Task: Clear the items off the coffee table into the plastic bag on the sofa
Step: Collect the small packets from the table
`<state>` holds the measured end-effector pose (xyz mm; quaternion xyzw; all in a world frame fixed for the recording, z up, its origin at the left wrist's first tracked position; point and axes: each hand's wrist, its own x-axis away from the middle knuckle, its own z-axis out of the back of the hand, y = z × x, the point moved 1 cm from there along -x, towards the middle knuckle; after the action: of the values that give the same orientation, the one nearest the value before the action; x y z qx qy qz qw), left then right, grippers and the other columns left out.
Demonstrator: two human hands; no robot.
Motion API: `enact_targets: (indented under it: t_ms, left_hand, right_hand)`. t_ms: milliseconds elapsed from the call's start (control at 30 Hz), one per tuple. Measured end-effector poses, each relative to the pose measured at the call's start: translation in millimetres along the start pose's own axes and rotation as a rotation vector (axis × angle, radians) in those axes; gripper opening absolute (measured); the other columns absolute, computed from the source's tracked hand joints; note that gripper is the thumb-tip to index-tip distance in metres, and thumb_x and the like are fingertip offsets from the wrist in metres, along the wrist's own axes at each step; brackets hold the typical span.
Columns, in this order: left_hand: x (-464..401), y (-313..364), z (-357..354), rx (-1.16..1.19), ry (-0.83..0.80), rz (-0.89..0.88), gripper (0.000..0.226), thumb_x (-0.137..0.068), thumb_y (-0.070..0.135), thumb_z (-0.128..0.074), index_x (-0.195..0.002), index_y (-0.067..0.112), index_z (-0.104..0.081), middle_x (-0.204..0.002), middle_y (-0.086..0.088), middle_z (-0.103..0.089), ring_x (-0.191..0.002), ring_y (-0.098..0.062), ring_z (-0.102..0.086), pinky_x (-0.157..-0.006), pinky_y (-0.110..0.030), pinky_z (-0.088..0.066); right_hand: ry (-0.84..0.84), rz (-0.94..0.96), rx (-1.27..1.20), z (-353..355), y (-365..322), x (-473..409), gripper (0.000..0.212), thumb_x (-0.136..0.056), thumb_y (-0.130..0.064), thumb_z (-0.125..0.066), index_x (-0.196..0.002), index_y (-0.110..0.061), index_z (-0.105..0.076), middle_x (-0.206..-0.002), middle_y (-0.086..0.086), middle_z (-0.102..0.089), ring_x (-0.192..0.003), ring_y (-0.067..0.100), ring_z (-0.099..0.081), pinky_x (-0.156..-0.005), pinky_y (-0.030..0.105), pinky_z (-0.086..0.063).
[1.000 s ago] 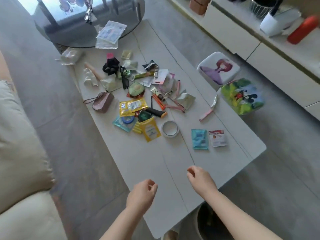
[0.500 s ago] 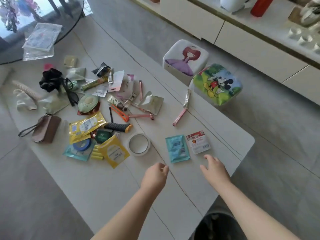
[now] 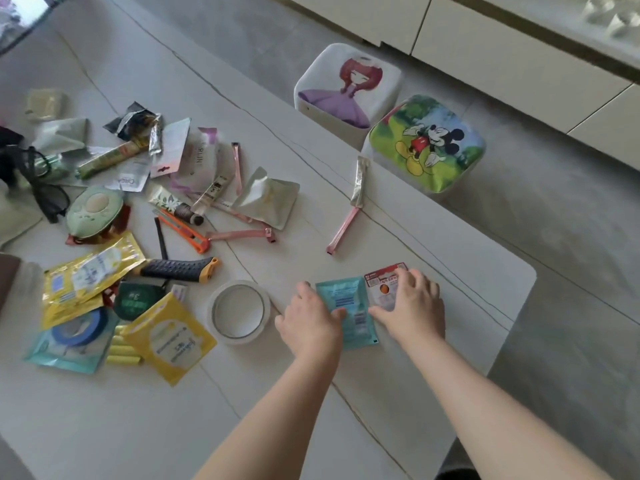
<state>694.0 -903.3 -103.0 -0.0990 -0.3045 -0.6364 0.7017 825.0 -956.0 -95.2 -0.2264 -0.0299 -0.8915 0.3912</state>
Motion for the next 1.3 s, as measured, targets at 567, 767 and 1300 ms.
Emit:
enact_targets:
  t_ms: [567, 767, 1300]
  left_hand:
    - [-66, 66, 39, 0.013, 0.049, -0.328, 0.020, -0.089, 0.021, -0.054, -0.106, 0.011, -0.056, -0.120, -0.003, -0.047, -0.112, -0.021, -0.041, -0.090, -0.032, -0.047]
    - [-80, 83, 33, -0.088, 0.039, -0.270, 0.021, -0.087, 0.016, -0.057, -0.094, 0.013, -0.038, -0.105, -0.008, -0.056, -0.097, -0.027, -0.053, -0.082, -0.034, -0.041]
    - [-73, 5, 51, -0.252, -0.186, -0.079, 0.024, -0.086, 0.031, -0.060, -0.107, 0.021, -0.063, -0.107, -0.003, -0.059, -0.105, -0.023, -0.054, -0.092, -0.036, -0.047]
  right_hand:
    - [-0.031, -0.105, 0.072, 16, 20, -30, 0.044, -0.089, -0.046, -0.053, -0.116, -0.011, -0.051, -0.124, 0.008, -0.048, -0.116, 0.024, -0.041, -0.086, 0.033, -0.046]
    - [-0.015, -0.107, 0.101, 12, 21, -36, 0.046, -0.090, -0.046, -0.052, -0.119, -0.011, -0.049, -0.125, 0.008, -0.048, -0.116, 0.023, -0.041, -0.088, 0.032, -0.046]
    - [0.030, -0.197, -0.774, 80, -63, -124, 0.028, -0.091, -0.022, -0.057, -0.112, -0.004, -0.057, -0.112, 0.014, -0.063, -0.101, 0.028, -0.058, -0.084, 0.033, -0.044]
